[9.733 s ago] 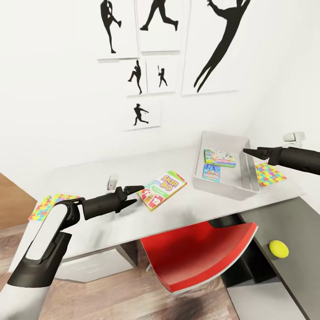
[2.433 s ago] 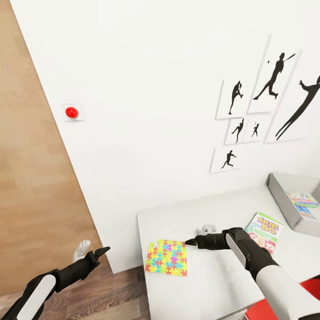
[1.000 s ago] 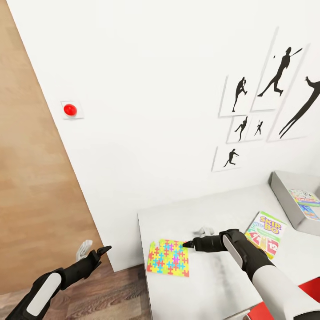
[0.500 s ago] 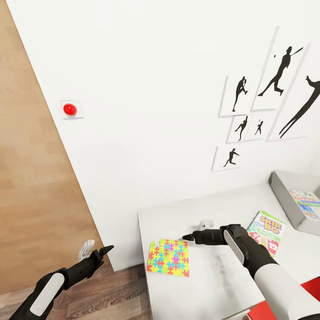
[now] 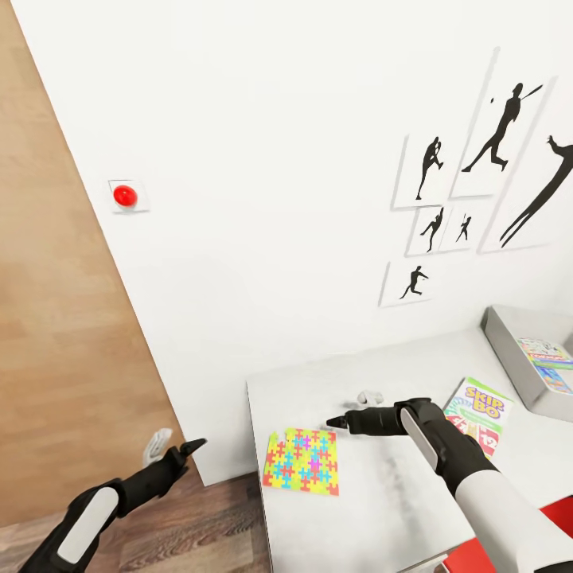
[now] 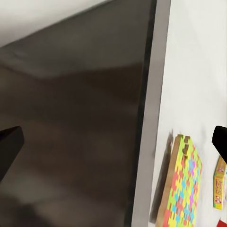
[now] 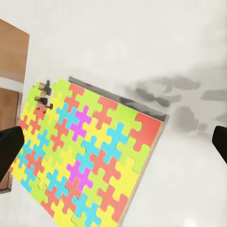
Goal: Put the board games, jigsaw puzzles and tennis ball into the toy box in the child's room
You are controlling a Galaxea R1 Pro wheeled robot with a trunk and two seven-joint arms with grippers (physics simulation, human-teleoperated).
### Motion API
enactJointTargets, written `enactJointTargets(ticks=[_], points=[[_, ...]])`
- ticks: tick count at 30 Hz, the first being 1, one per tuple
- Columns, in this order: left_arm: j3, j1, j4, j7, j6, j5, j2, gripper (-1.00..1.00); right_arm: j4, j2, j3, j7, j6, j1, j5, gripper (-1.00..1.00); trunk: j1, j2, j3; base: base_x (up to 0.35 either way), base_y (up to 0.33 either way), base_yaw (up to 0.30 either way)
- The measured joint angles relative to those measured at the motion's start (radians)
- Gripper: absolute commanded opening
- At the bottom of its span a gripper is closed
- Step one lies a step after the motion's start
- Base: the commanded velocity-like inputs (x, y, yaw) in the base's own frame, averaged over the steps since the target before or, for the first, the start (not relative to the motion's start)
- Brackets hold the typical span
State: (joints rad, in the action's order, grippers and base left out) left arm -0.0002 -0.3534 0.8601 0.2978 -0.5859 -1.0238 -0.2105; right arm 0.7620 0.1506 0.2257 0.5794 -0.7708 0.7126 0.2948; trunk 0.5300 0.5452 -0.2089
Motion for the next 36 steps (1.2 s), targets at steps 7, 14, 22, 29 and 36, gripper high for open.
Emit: enactJointTargets(ticks=[7,14,22,29,36], points=[[-0.034,-0.037,-0.057,0.000,-0.002,0.000,0.011,1.00,0.002,0.001,-0.001,-0.002,-0.013,0.004,0.000,1.00,0.000,0.000,-0.001,0.000,0.000,0.000],[-0.048,-0.074,-0.109,0.000,-0.002,-0.003,0.024,1.00,0.002,0.001,0.000,-0.004,-0.019,0.006,0.000,1.00,0.000,0.000,-0.007,0.000,0.000,0.000],[-0.056,-0.094,-0.134,0.014,-0.001,-0.003,0.038,1.00,-0.005,-0.002,0.000,-0.005,-0.030,0.015,0.000,1.00,0.000,0.000,-0.017,0.000,0.000,0.000],[-0.058,-0.100,-0.143,0.056,0.009,0.004,0.040,1.00,-0.008,-0.004,0.000,-0.005,-0.036,0.018,0.000,1.00,0.000,0.000,-0.028,0.000,0.000,0.000],[-0.058,-0.104,-0.153,0.107,0.026,0.049,0.043,1.00,-0.010,-0.004,0.000,-0.005,-0.039,0.019,0.001,1.00,0.000,0.000,-0.039,0.000,0.000,0.000]])
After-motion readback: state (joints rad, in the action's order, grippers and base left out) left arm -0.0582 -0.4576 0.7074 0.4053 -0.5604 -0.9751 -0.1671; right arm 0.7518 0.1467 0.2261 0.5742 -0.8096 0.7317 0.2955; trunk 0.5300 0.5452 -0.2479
